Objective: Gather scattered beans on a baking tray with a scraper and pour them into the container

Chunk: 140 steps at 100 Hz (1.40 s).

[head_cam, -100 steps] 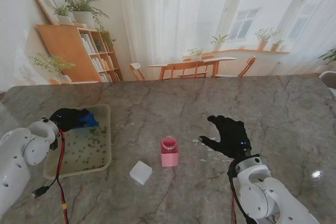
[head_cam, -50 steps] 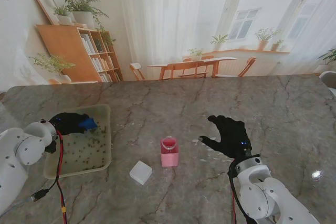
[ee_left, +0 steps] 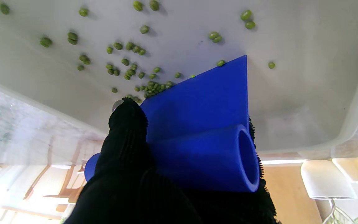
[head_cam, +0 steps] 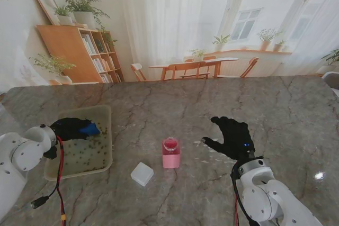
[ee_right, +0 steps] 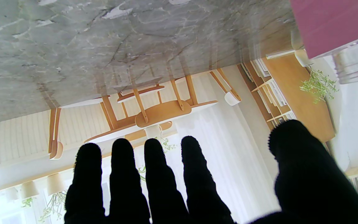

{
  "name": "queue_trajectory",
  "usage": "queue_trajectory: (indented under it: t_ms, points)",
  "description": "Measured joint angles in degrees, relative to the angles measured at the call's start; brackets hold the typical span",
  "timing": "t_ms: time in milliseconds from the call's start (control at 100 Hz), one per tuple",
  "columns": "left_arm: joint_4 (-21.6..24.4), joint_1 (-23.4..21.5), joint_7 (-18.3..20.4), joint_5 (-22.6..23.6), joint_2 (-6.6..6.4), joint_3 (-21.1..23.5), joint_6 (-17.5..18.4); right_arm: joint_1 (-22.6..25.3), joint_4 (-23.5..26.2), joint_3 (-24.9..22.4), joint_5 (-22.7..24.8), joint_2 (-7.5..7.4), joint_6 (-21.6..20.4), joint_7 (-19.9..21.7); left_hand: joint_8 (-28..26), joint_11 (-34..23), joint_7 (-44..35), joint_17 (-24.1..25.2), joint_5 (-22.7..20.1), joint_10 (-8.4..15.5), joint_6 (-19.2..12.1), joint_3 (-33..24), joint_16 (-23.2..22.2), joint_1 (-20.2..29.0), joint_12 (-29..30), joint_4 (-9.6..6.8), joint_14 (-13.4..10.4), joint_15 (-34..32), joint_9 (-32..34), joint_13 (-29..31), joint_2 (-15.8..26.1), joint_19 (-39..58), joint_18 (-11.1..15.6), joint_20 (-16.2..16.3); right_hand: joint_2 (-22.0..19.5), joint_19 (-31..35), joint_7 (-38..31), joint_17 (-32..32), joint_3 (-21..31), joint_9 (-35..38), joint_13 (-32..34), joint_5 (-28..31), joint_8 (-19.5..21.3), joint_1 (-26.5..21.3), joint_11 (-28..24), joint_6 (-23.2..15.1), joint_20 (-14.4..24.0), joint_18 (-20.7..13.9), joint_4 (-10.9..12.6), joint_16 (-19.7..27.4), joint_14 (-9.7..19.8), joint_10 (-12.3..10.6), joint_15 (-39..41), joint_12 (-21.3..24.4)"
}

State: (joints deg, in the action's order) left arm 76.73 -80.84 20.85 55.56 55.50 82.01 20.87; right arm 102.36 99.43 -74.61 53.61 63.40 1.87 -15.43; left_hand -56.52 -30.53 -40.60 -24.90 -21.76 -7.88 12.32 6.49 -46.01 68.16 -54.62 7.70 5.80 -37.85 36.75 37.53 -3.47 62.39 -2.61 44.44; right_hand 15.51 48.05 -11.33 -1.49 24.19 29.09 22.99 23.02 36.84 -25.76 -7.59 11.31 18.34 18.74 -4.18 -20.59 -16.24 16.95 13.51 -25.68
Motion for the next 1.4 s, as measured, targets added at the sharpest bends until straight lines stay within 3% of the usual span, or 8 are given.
queue_trajectory:
  t_ms: [490, 1090, 1400]
  points:
    - [7.48, -6.45, 5.23, -4.4, 0.01, 3.51, -0.02, 0.62, 0.2, -0.61, 0.03, 0.05, 0.16, -0.71, -0.1, 0.84, 0.8, -0.37, -2.87, -0.54, 0.02, -0.21, -0.63, 0.0, -0.41, 0.0, 1.14, -0.06, 2.39, 1.38, -1.41, 0.6, -1.6, 1.43, 0.0, 0.0, 0.0, 0.0, 0.0, 0.0, 0.0, 0.0, 0.0, 0.0, 0.0, 0.0, 0.0, 0.0, 0.0, 0.0, 0.0, 0.0, 0.0, 0.0]
    - [13.46, -12.53, 6.62, -6.3, 0.17, 6.08, -0.04, 1.62, 0.68, -1.73, 0.08, 0.19, 0.39, -1.8, -0.72, 1.35, 0.8, -0.52, -4.81, -0.66, -0.08, -0.49, -0.74, 0.0, -1.71, 0.0, 1.75, -0.39, 4.23, 2.44, -2.1, 1.08, -2.5, 1.53, 0.0, 0.0, 0.0, 0.0, 0.0, 0.01, 0.0, 0.0, 0.0, 0.0, 0.0, 0.0, 0.0, 0.0, 0.0, -0.11, 0.0, -0.01, 0.0, 0.0]
    - [15.99, -14.53, 8.63, -9.05, 0.22, 6.45, -1.91, 1.87, 0.91, -1.95, 0.09, 0.21, 0.66, -1.92, -0.77, 1.36, 0.78, -1.04, -6.46, -1.26, -0.09, -1.57, -1.6, 0.0, -2.51, 0.0, 2.7, -1.9, 6.42, 3.61, -3.38, 3.2, -3.79, 2.91, 0.0, 0.01, 0.0, 0.0, 0.0, 0.02, 0.0, 0.0, 0.0, 0.0, 0.0, 0.0, 0.0, 0.0, 0.0, -0.13, 0.0, -0.01, 0.0, 0.0]
